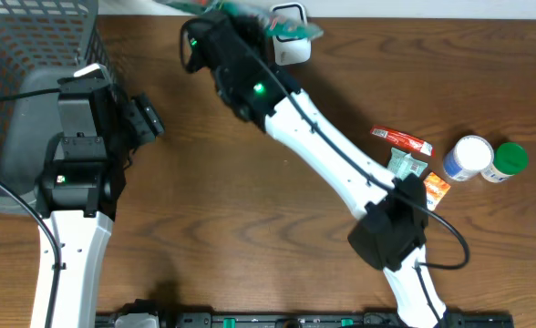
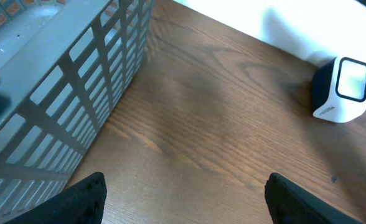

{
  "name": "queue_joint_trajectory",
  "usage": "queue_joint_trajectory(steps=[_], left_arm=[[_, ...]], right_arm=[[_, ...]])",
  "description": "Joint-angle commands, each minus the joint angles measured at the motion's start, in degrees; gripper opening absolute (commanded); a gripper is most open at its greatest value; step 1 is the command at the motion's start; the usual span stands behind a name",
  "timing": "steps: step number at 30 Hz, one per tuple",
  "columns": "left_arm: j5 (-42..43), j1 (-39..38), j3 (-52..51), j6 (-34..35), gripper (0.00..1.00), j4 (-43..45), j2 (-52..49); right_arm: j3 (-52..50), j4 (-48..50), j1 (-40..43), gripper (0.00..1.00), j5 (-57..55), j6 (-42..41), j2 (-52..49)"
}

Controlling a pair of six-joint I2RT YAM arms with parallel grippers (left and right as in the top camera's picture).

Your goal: Scan the item barcode

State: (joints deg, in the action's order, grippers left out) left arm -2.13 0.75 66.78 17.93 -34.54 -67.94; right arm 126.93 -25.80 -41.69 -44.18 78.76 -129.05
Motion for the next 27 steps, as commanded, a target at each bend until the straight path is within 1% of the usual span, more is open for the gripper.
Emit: queue_joint_trajectory(steps=[1,3,8,10,13,17,21,24,26,27], left_arm=[[-0.94,0.35,0.68,-0.52,0.82,-0.13,-0.17],[-0.94,0.35,0.68,-0.52,0.82,-0.13,-0.17],[-0.94,0.35,0.68,-0.52,0.82,-0.13,-0.17],[-0.96,0.35,0.68,-0.52,0.82,-0.13,-0.17],[-0.96,0.35,0.68,-0.52,0.82,-0.13,-0.17],[-0.94,0.35,0.68,-0.52,0.82,-0.13,-0.17],[-0.94,0.35,0.68,-0.52,0.82,-0.11,-0.17],[-0.94,0.35,0.68,-0.52,0.82,-0.11,-0.17],[-0.94,0.35,0.68,-0.52,0.82,-0.13,-0.17],[-0.94,0.35,0.68,-0.52,0.82,-0.13,-0.17]], right_arm=[[0.44,5.66,2.49,0.01,4.00,11.02,-3.85],[0.44,11.72,3.37,0.01,6.69,11.87,-6.43],[0.44,25.83,5.11,0.01,9.53,18.43,-13.77],[0.44,30.56,6.12,0.01,11.30,20.79,-16.87],[0.44,34.60,7.34,0.01,15.23,21.09,-20.39],[0.44,35.21,8.74,0.01,19.50,19.10,-22.84],[0.44,34.71,9.68,0.01,22.75,12.22,-23.04],[0.46,34.71,9.73,0.01,25.62,12.11,-23.02],[0.46,31.93,9.49,0.01,26.91,11.08,-23.02],[0.46,31.19,9.38,0.01,26.80,9.09,-23.02]])
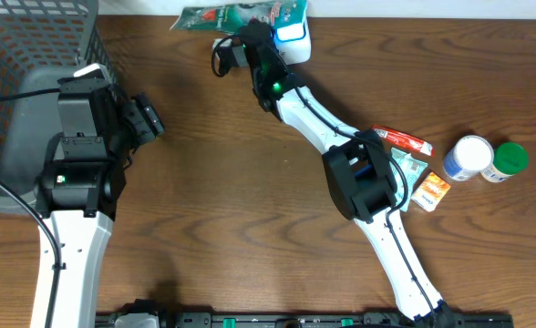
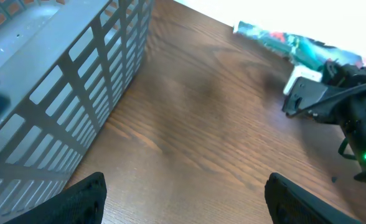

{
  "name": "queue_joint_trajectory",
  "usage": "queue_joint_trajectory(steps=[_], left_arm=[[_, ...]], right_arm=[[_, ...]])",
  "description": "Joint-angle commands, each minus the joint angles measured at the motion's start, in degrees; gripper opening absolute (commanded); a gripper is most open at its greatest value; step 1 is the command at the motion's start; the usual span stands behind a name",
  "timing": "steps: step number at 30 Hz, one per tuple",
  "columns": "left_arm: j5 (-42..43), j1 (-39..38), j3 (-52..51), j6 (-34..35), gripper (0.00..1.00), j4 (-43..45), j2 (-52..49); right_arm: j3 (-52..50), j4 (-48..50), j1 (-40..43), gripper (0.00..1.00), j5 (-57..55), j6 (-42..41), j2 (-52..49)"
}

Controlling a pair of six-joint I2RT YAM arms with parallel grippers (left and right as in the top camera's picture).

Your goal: Scan the item barcode

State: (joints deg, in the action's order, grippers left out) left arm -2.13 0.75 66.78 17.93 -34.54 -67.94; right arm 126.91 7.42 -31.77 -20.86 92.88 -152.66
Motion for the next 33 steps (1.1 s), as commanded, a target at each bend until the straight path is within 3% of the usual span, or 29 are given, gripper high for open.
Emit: queue_joint_trajectory(steps=[1,4,11,22,33], left_arm=[[-0.94,0.35,0.68,-0.52,0.82,-0.13,-0.17],[-0.94,0.35,0.68,-0.52,0.82,-0.13,-0.17],[-0.96,0.35,0.68,-0.52,0.82,-0.11,-0.17],[-0.96,0.35,0.68,-0.52,0.82,-0.11,-0.17],[-0.96,0.35,0.68,-0.52,0.83,-0.13,-0.17]], right_arm=[[0.48,-2.99,-0.61,0.01,3.37,-7.02,0.59],[0.48,-6.14,-0.76,0.01,3.50,-14.58,0.59],[0.48,-12.61,-0.90,0.01,3.87,-21.40,0.85],[0.48,-9.57,0.81,0.01,4.85,-25.05,3.02],[0.48,-10.03,4.46,0.01,13.14,-43.63,6.88]])
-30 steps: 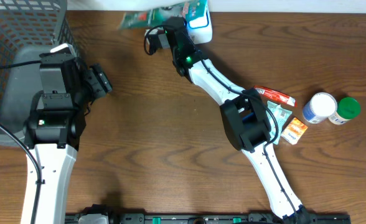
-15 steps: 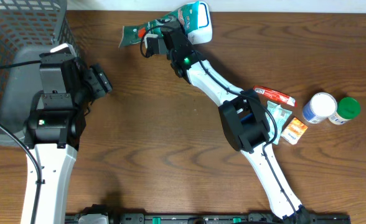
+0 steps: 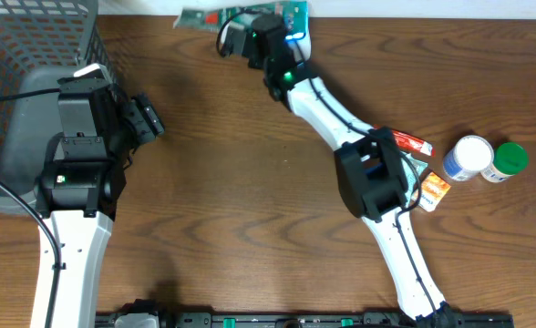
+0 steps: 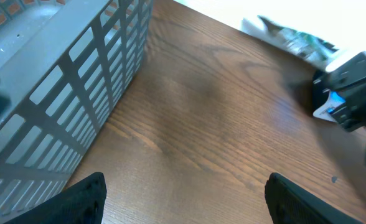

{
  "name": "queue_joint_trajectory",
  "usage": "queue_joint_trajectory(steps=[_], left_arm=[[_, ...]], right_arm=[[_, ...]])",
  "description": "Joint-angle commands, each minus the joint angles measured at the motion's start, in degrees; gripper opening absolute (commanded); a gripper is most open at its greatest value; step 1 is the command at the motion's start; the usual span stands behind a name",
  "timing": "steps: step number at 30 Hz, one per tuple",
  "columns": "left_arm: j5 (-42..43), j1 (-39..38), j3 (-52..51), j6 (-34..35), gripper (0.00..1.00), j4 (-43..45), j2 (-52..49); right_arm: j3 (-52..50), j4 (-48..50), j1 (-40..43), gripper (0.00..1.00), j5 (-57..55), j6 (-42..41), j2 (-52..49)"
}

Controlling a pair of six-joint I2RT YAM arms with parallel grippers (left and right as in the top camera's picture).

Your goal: Scan the item barcode

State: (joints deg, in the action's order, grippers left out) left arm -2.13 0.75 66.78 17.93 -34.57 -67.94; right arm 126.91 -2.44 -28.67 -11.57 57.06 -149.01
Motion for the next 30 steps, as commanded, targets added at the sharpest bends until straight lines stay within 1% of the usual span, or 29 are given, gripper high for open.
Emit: queue_joint_trajectory(steps=[1,4,9,12,14,17,22,24,27,30], left_arm=[[-0.94,0.35,0.68,-0.52,0.82,-0.11,-0.17],[-0.94,0.35,0.68,-0.52,0.82,-0.11,-0.17],[-0.94,0.35,0.68,-0.52,0.82,-0.09,-0.17],[-0.96,0.35,0.68,-0.52,0.82,-0.11,-0.17],[-0.96,0.35,0.68,-0.52,0.82,-0.11,-0.17],[-0.94,0.35,0.68,-0.52,0.82,-0.09,-0.17],[-0.94,0.35,0.68,-0.52,0.82,-0.09,-0.17],[-0.94,0.35,0.68,-0.52,0.83,-0.09,-0.17],[-0.94,0.35,0.68,-0.52,0.83,-0.11,-0.17],[-0.96,0.35,0.68,-0.52,0.83,-0.11,-0.17]], right_arm=[[0.48,-0.20,1.55,0.01,4.48,-8.50,3.23],[0.48,-0.15,1.68,0.01,6.45,-10.38,3.32],[0.48,0.00,1.68,0.01,7.17,-11.02,6.03],[0.48,-1.55,1.68,0.01,8.17,-14.29,9.77],[0.48,-5.20,1.66,0.01,9.16,-17.22,13.46],[0.48,-13.49,1.57,0.01,9.09,-24.39,19.39],[0.48,-33.14,2.60,0.01,9.14,-38.95,29.22],[0.48,-41.20,3.52,0.01,9.27,-43.58,32.26],[0.48,-53.62,5.99,0.01,13.14,-48.11,35.71],[0.46,-65.44,9.88,0.01,22.62,-49.35,36.33]])
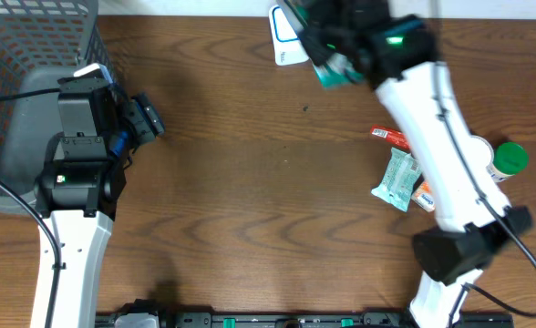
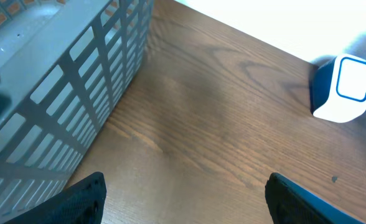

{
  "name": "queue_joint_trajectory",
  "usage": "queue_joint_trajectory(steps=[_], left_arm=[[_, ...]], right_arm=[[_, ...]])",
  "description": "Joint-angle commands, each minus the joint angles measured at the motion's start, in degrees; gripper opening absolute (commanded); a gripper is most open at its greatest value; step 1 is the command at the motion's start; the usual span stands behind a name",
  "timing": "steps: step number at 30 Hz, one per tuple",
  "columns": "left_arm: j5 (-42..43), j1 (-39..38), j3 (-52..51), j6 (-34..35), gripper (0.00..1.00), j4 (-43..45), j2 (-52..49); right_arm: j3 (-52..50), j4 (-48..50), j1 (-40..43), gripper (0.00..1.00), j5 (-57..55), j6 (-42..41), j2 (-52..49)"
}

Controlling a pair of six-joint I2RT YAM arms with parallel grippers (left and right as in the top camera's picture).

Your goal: Scan the item barcode

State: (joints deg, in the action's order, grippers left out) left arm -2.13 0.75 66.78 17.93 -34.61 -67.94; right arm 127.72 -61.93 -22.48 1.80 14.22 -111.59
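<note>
The white scanner [image 1: 286, 43] stands at the table's back edge, and its blue-rimmed window [image 2: 352, 81] shows in the left wrist view. My right gripper [image 1: 330, 50] is raised just right of the scanner, shut on a green packet [image 1: 337, 71] that hangs below it. The packet's barcode cannot be made out. My left gripper [image 1: 146, 118] rests beside the basket at the left. It is open, with its fingers [image 2: 83, 199] wide apart over bare wood and nothing between them.
A grey mesh basket [image 1: 31, 55] fills the far left corner. At the right lie a red sachet [image 1: 394, 138], another green packet [image 1: 398, 178], an orange packet [image 1: 429, 195] and a green-capped bottle [image 1: 511, 158]. The right arm [image 1: 450, 155] crosses over them.
My right arm has risen and swung right. The green packet was at the scanner's top left and is now just right of it. The scanner's window shows uncovered again. The left arm is unmoved.
My right gripper held the green packet at the scanner at the back edge. Then the packet lay stretched to the scanner's left, and later sat over the scanner. Now it hangs right of the scanner on a raised arm. The left gripper stayed open by the basket throughout.
</note>
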Motion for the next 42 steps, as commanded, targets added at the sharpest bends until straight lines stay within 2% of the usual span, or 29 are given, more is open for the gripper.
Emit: queue_joint_trajectory(steps=[1,3,5,13,17,18,19,20,22,23,30,42], left_arm=[[-0.94,0.35,0.68,-0.52,0.82,-0.07,-0.17],[-0.94,0.35,0.68,-0.52,0.82,-0.07,-0.17],[-0.96,0.35,0.68,-0.52,0.82,-0.07,-0.17],[-0.94,0.35,0.68,-0.52,0.82,-0.07,-0.17],[-0.94,0.35,0.68,-0.52,0.82,-0.07,-0.17],[-0.94,0.35,0.68,-0.52,0.83,-0.04,-0.17],[-0.94,0.35,0.68,-0.52,0.82,-0.07,-0.17],[-0.94,0.35,0.68,-0.52,0.83,-0.04,-0.17],[-0.94,0.35,0.68,-0.52,0.82,-0.07,-0.17],[-0.94,0.35,0.68,-0.52,0.83,-0.07,-0.17],[-0.94,0.35,0.68,-0.52,0.82,-0.04,-0.17],[-0.94,0.35,0.68,-0.52,0.82,-0.07,-0.17]], right_arm=[[-0.46,-9.09,4.92,0.01,11.41,-7.17,-1.49],[-2.78,-15.72,8.09,0.01,15.78,-8.50,-2.69],[-7.37,-16.39,9.66,0.01,17.20,-9.51,-2.86],[-31.21,-3.85,11.93,0.01,19.91,-17.90,-2.86],[-36.76,0.59,12.07,0.01,19.63,-19.37,-2.86],[-37.55,1.33,12.07,0.10,19.61,-19.34,-2.86],[-37.99,1.64,12.09,0.26,19.43,-19.34,-2.86],[-38.07,1.62,12.13,0.46,19.43,-19.32,-2.86],[-37.83,1.53,12.37,0.76,19.47,-19.32,-2.75],[-37.42,1.42,12.68,0.99,19.47,-19.32,-2.62],[-32.17,-1.07,16.87,0.99,19.06,-19.32,-2.36],[-32.17,-1.05,19.71,0.99,19.06,-19.32,-2.36]])
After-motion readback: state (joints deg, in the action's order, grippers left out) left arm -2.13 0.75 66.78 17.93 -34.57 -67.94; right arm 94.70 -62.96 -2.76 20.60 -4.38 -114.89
